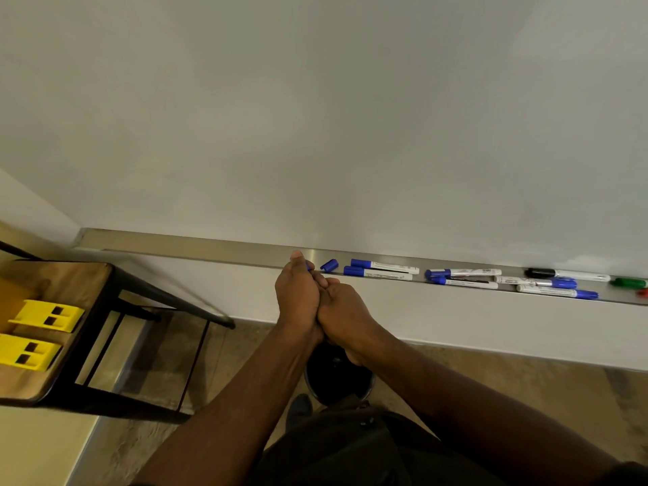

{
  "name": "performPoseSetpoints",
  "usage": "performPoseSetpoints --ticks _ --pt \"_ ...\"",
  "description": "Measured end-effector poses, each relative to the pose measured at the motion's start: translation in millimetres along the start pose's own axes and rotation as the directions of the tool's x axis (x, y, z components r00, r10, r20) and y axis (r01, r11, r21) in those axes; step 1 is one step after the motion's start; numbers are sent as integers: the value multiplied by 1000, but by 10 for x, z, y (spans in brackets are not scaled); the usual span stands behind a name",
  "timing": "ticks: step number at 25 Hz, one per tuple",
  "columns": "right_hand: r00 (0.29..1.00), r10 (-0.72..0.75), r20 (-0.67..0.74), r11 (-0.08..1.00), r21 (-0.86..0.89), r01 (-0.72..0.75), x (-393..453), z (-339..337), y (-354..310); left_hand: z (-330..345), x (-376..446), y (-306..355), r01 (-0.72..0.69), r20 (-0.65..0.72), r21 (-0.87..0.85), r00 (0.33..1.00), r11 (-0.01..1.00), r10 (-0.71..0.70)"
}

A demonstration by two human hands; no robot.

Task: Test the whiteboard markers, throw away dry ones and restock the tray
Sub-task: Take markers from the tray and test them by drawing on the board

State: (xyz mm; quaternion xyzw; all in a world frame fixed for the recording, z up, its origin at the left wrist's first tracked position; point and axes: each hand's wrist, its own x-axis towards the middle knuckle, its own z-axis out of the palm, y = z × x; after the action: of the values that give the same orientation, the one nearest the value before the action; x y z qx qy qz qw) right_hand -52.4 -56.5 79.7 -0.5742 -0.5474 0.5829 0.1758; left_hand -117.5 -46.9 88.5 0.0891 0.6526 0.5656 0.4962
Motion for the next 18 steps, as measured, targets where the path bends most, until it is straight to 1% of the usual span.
performPoseSetpoints --ticks 4,7,8,10,12,13,14,15,16,17,18 --pt "998 -53 -29 995 -84 50 -11 -5 -56 -28 47 -11 -50 6 -2 999 999 50" --pt "996 -91 -23 983 -163 87 -45 -1 -54 -54 106 -24 -88 2 18 996 996 88" --pt "996 -86 -23 984 -159 81 -50 6 -42 -53 116 -30 -88 5 26 996 996 88" --pt "998 -49 -33 995 -93 46 -55 14 -31 -49 101 -29 -23 48 -5 999 1000 24" --pt "1000 -26 -9 999 -38 25 -57 -29 -43 -57 85 -9 97 146 -74 986 993 -85" --pt "1000 -20 16 1000 -14 20 -72 -70 -50 -69 92 11 129 196 -114 975 985 -105" --pt "999 -21 47 1000 22 20 -96 -116 -56 -84 103 46 131 215 -160 972 978 -95" --pt "997 -33 76 998 51 29 -124 -165 -57 -101 130 98 92 195 -185 979 978 -56" --pt "994 -65 92 997 50 60 -148 -217 -52 -116 150 168 -12 143 -166 989 986 37" --pt "989 -116 89 993 23 115 -168 -267 -43 -139 169 240 -190 92 -73 976 979 196" --pt "979 -196 63 980 -20 197 -178 -314 -38 -157 175 320 -414 79 69 909 907 409"
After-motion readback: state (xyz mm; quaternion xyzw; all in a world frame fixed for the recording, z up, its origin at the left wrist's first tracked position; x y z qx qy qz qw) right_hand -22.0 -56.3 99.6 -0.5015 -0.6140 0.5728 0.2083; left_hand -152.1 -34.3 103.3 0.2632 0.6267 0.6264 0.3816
